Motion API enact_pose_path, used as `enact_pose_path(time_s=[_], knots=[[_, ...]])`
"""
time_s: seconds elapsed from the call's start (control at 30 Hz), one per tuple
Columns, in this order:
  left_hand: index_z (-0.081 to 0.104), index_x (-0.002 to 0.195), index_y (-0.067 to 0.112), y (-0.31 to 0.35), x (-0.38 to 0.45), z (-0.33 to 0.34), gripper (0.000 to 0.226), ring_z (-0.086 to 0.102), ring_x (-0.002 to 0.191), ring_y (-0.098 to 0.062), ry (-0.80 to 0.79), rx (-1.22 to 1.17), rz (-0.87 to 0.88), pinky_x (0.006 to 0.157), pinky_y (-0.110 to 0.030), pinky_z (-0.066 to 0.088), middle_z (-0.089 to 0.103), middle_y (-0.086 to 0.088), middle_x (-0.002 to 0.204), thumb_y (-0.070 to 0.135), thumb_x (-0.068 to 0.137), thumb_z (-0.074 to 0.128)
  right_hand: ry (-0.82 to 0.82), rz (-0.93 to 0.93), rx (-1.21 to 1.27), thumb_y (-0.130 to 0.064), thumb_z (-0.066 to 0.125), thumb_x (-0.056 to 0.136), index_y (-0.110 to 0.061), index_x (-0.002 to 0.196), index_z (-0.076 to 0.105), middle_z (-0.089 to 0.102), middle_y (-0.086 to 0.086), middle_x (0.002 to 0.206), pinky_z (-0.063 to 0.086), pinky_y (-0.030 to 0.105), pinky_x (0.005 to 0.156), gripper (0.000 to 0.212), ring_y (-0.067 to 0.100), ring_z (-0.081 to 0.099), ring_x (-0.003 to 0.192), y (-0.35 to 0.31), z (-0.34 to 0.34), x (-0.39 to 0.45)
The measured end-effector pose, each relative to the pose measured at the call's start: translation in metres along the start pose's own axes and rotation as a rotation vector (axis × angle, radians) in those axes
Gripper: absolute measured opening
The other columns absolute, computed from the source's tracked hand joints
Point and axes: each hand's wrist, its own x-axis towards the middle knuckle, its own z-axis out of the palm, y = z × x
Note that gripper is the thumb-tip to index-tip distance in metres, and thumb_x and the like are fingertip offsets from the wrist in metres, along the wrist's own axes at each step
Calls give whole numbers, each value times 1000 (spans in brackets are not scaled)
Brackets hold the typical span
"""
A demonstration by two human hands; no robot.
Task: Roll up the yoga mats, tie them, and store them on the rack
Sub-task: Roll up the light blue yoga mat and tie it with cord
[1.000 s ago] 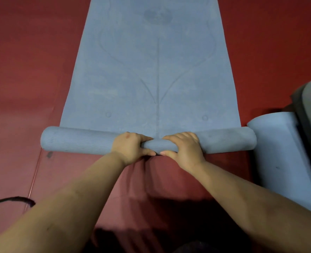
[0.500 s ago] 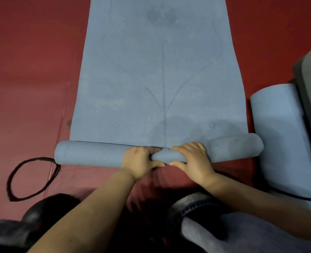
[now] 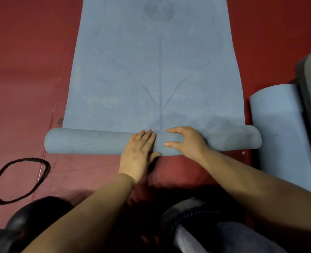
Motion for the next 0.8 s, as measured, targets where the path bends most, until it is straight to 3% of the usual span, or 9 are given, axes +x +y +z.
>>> enact_pose_path(time_s=[0.07,0.2,0.3,0.4,0.5,0.6,0.67,0.73,0.8], knots=[[63,117,0,-1,-3,9,58,59,111,-33,-23,-7,14,101,-37,31,64,-17,120,44,81,51,-15,-4,-15,-43,75,74,-17,118,66,64,1,120,31,25,105,52,18,55,115,-2,0,4],[67,112,0,-16,26,-2,65,65,99,-32,-170,-65,62,95,-30,34,68,-15,111,52,76,51,252,-200,-335,-54,51,81,-10,119,63,62,5,124,22,34,109,60,22,52,119,3,29,-26],[59,126,7,-24,54,-14,69,57,116,-28,-322,-122,9,103,-26,30,62,-11,125,58,78,56,290,-248,-402,-56,49,81,-12,121,63,62,3,124,21,34,110,61,20,50,119,8,28,-16],[63,121,6,-24,60,-9,61,61,107,-29,-183,-77,8,98,-28,34,65,-12,118,53,83,53,166,-265,-411,-58,46,83,-13,118,64,66,3,117,34,37,103,61,24,60,109,3,6,17],[64,116,3,-25,50,0,59,63,104,-29,-25,-16,28,96,-35,40,67,-12,115,50,84,52,-87,-162,-375,-59,50,87,-20,134,52,55,0,135,25,33,110,61,19,48,125,0,-15,51],[67,112,3,-32,64,0,60,66,98,-28,-22,-33,69,93,-30,38,69,-11,109,53,83,51,145,-226,-429,-56,47,86,-13,125,60,62,3,124,23,35,108,59,23,56,116,1,-2,42],[65,118,7,-32,83,-16,64,63,103,-27,-143,-76,44,93,-25,33,68,-8,114,58,82,51,306,-241,-430,-55,45,84,-10,123,60,63,4,124,24,38,107,62,24,54,117,1,16,26],[57,129,14,-37,99,-16,62,54,117,-24,-198,-66,-7,96,-20,27,61,-4,126,57,85,54,316,-230,-457,-59,44,81,-10,125,59,61,4,126,24,38,107,67,23,52,119,3,23,25],[61,124,10,-37,105,-16,57,57,113,-28,-152,-8,-19,94,-22,28,64,-8,121,52,87,52,292,-252,-441,-64,42,79,-11,120,63,66,4,119,27,36,104,70,24,59,112,0,10,46]])
